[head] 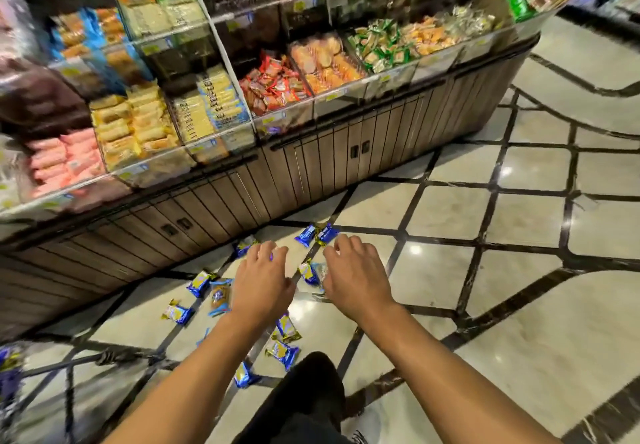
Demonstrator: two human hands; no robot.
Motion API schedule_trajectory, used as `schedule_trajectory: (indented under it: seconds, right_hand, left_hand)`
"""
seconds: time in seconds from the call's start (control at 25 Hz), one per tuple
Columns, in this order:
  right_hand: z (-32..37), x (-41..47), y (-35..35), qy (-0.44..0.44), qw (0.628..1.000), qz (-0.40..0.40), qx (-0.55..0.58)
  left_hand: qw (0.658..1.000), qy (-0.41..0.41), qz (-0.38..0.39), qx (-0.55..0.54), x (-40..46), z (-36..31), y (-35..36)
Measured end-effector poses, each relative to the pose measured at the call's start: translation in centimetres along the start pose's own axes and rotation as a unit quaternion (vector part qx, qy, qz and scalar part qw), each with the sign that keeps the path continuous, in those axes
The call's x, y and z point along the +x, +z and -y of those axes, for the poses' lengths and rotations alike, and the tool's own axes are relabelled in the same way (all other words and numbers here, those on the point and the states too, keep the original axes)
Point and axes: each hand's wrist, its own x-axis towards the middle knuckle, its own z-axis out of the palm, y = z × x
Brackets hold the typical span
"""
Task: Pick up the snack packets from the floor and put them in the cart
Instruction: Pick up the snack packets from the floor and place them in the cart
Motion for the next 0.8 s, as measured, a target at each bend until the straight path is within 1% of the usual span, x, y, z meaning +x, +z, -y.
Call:
schedule_trajectory:
  seconds: [0.2, 0.32, 0.44, 0.56, 0.8]
  right_hand:
    - [-4.4, 6.9, 0.2, -0.054, 0.998, 0.013, -0.018]
    - [-6.7, 12.1, 0.4, -0.067, 0.997, 0.034, -0.019]
    - [-8.5, 16.7, 0.3, -0.075, 0.995, 0.065, -0.012]
    - [-10.1, 20.8, 0.1, -0.095, 0.99, 0.102, -0.014]
    - [-12.5, 28.7, 0.1, -0.125, 0.984, 0.129, -0.016]
  left_hand:
    - [0.998, -0.054, -0.005, -0.008, 6.5, -1.4, 1.3]
    - [0.997, -0.065, -0.011, -0.039, 12.2, -2.0, 2.9]
    - [0.993, -0.09, 0.009, -0.081, 17.4, -2.4, 3.5]
    - [0.988, -0.124, 0.021, -0.088, 21.6, -1.5, 3.2]
    - [0.978, -0.182, -0.002, -0.098, 27.8, 0.6, 1.7]
